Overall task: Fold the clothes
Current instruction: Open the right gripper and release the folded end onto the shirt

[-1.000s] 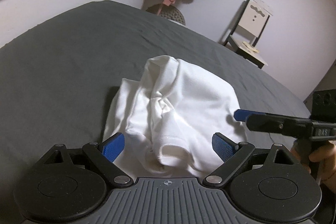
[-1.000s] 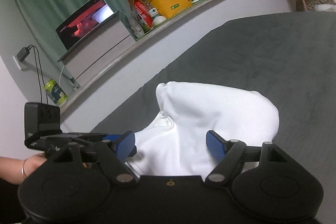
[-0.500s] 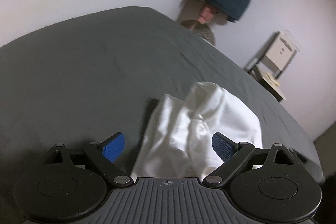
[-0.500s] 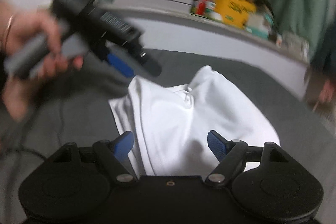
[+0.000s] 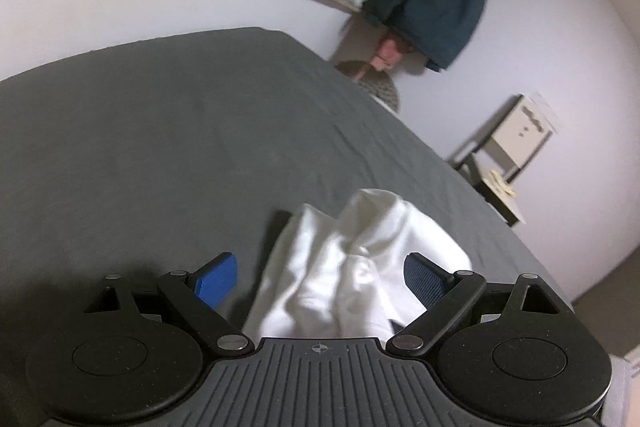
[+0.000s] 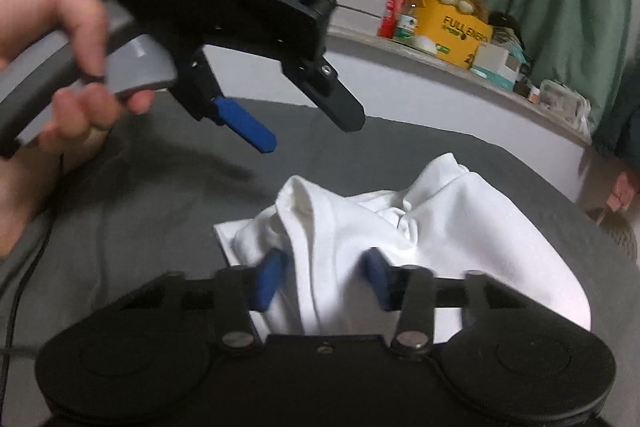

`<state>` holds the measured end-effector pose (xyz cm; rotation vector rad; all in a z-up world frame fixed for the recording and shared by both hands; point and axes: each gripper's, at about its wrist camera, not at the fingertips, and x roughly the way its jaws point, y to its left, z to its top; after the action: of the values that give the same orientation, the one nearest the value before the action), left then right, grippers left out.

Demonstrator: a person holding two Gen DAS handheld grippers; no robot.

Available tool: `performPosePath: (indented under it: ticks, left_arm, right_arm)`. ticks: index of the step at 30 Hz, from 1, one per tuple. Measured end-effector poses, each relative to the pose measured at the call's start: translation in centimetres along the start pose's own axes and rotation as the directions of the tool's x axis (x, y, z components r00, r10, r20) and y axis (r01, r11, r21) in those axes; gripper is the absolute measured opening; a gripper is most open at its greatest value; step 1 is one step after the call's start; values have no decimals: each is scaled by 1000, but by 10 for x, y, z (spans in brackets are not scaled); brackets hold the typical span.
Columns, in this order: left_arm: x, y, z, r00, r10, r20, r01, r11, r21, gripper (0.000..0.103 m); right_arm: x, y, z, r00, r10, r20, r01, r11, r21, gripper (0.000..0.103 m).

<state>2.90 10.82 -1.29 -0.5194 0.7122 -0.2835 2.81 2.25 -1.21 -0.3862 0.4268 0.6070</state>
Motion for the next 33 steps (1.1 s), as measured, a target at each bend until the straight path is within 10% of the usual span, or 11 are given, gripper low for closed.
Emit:
performPosePath:
  ticks: [8, 13, 23, 27, 33]
  left_arm:
    - [0, 0, 2, 999, -49, -13, 49, 999, -4, 92]
    - [5, -10, -5, 997, -18, -80, 27, 992, 123, 92]
    - [7, -19, -8, 992, -13, -124, 42, 970, 239, 91]
    - [6, -17, -12, 988, -10, -156, 45, 973, 227, 67]
    - [10, -15, -12, 985, -9, -174, 47, 976, 214, 46]
  right_arm:
    - [4, 21, 2, 1000, 10, -14, -11, 998, -66, 19]
    - [-9, 19, 10, 1000, 22, -20, -23, 998, -56, 49]
    - [-27, -119, 70, 990, 124, -70, -114, 985, 128, 55]
    - [25, -145, 112, 954, 225, -197, -180, 958, 222, 50]
    - [98, -118, 138, 837, 221, -500, -158, 973, 167, 42]
